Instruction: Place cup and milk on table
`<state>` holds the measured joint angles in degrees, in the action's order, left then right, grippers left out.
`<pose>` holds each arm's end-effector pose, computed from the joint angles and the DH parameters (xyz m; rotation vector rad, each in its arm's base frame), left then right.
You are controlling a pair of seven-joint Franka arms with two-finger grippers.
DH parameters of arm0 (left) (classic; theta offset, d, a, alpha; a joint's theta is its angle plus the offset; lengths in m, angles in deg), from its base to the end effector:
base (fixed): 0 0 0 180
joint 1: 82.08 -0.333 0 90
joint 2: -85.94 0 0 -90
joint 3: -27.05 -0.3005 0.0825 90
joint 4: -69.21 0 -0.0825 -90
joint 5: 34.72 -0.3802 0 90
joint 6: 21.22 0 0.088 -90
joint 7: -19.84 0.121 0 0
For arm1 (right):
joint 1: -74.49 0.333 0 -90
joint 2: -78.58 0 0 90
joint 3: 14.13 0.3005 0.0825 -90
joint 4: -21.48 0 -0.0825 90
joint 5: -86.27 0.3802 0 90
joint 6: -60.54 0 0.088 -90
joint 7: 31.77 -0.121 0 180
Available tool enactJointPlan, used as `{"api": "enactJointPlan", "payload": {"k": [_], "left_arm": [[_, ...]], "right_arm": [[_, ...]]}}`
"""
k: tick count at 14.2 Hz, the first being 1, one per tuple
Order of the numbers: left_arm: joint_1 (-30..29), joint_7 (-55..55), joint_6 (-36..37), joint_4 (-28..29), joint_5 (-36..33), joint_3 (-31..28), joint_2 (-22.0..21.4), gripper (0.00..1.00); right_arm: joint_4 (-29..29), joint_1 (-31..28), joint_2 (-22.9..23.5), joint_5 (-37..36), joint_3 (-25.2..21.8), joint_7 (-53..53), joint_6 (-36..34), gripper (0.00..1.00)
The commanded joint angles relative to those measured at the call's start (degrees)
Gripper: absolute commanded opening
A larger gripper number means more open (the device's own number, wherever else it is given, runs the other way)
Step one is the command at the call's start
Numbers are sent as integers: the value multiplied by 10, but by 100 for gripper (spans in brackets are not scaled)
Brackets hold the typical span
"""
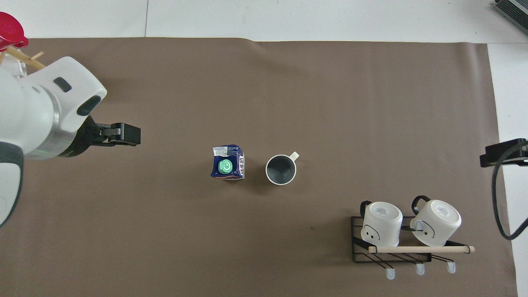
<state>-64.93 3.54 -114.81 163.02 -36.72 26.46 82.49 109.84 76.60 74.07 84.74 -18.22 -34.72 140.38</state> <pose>0.5185 -0.1498 0.6022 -3.1231 0.0090 -0.0996 0.5067 -0.0227 0.6349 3.1151 -0.1394 -0.1092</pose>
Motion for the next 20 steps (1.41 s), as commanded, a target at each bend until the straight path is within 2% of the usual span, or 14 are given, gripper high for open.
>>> {"api": "enactJointPlan", "payload": {"k": [1, 13, 20], "left_arm": [[-34, 17, 36, -20, 7, 5, -3, 100], [-61, 84, 97, -21, 9, -27, -18, 100], [-69, 89, 96, -20, 9, -29, -22, 100]], "right_arm": [[-10, -7, 1, 1, 3, -4, -1, 100], [-10, -6, -6, 5, 0, 1, -2, 100], [-10, -6, -6, 5, 0, 1, -2, 100]]}}
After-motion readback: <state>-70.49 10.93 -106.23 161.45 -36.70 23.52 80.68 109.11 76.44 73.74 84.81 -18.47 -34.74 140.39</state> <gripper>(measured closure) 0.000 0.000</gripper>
